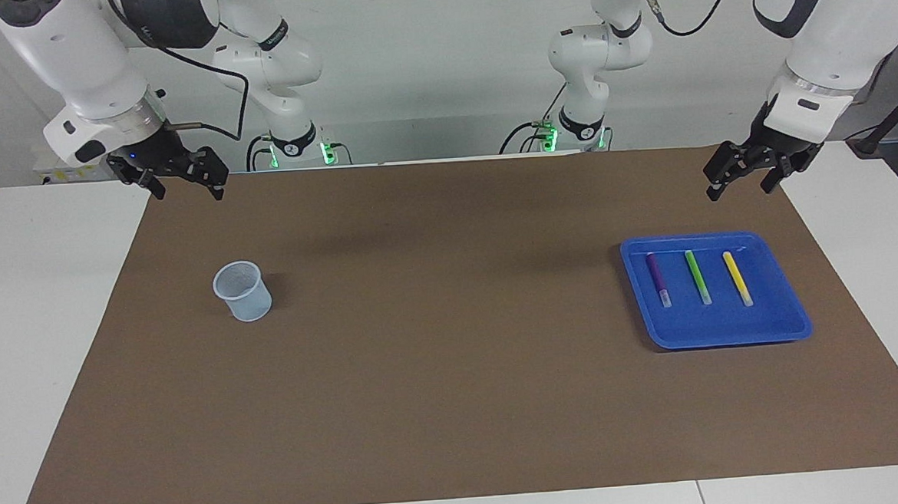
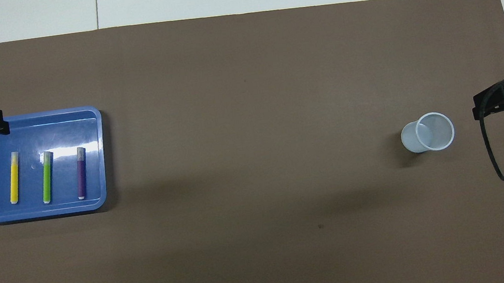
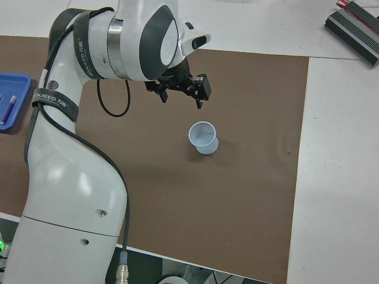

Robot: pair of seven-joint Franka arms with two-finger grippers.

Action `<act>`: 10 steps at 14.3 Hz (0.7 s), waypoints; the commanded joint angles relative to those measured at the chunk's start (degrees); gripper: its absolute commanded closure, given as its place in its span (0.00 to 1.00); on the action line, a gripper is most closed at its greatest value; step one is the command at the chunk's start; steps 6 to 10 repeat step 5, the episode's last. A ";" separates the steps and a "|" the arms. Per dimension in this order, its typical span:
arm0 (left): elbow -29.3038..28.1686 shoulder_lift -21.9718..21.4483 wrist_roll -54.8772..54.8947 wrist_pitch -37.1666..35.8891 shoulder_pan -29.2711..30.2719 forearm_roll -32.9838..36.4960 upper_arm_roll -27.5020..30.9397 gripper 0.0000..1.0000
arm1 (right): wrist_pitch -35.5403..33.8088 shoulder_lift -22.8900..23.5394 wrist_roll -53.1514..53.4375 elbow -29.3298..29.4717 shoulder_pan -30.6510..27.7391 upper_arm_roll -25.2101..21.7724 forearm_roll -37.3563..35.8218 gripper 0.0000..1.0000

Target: Right arm passes pens to left for tray arrangement

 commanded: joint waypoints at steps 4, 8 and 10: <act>-1.17 -1.16 0.79 -0.69 0.77 -0.29 -0.44 0.00 | 0.08 0.52 0.56 0.79 -0.31 0.28 0.34 0.00; -1.17 -1.16 0.79 -0.69 0.77 -0.29 -0.44 0.00 | 0.08 0.52 0.56 0.79 -0.31 0.28 0.34 0.00; -1.17 -1.16 0.79 -0.69 0.77 -0.29 -0.44 0.00 | 0.08 0.52 0.56 0.79 -0.31 0.28 0.34 0.00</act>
